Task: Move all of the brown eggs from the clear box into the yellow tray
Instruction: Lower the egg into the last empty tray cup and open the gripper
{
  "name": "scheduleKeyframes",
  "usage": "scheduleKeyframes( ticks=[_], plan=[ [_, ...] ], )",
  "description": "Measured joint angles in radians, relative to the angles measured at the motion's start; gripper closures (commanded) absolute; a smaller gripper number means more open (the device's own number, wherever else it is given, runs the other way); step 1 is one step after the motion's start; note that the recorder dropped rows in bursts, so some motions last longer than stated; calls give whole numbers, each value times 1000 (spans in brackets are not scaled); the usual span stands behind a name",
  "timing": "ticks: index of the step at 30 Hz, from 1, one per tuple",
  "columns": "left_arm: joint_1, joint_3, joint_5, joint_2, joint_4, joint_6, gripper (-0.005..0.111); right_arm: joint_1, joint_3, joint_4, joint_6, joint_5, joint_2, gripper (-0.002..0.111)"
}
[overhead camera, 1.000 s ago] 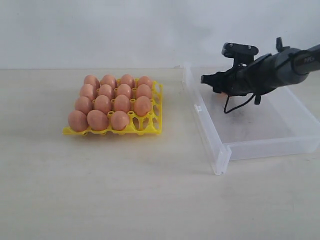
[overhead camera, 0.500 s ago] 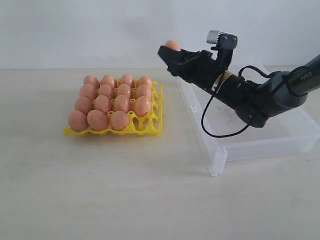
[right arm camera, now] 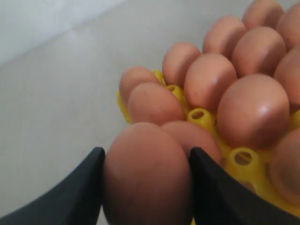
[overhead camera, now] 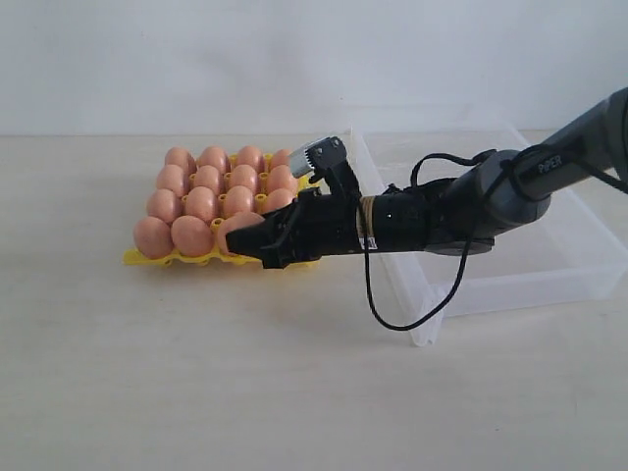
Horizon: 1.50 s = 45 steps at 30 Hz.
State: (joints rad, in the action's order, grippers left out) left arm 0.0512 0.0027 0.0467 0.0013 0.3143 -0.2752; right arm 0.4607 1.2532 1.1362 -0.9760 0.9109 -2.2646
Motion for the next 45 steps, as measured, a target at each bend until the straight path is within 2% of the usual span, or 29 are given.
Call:
scheduleKeyframes(
  ticks=[6,17,21,23,25,26,27,29,41,43,45],
  plan=[
    [0,0,0,0,0,0,103,2,0,25,68,-41,0,109],
    [0,0,0,0,0,0,103,2,1,-134,245,-153,0,109],
    [0,0,0,0,0,0,103,2,1,-160,239,-198,0,105],
    [0,0,0,0,0,0,103,2,1,-176,236,-208,0,92],
    [0,0,0,0,0,0,103,2,1,-185,245,-211,0,65],
    [0,0,0,0,0,0,103,2,1,-190,250,-211,0,56],
    [0,0,0,0,0,0,103,2,1,-195,257,-213,0,49],
    [0,0,0,0,0,0,103,2,1,-207,263,-221,0,46],
    [0,0,0,0,0,0,103,2,1,-290,347,-285,91,48],
    [0,0,0,0,0,0,103,2,1,-290,347,-312,131,60],
    [0,0,0,0,0,0,103,2,1,-282,331,-364,167,84]
  ],
)
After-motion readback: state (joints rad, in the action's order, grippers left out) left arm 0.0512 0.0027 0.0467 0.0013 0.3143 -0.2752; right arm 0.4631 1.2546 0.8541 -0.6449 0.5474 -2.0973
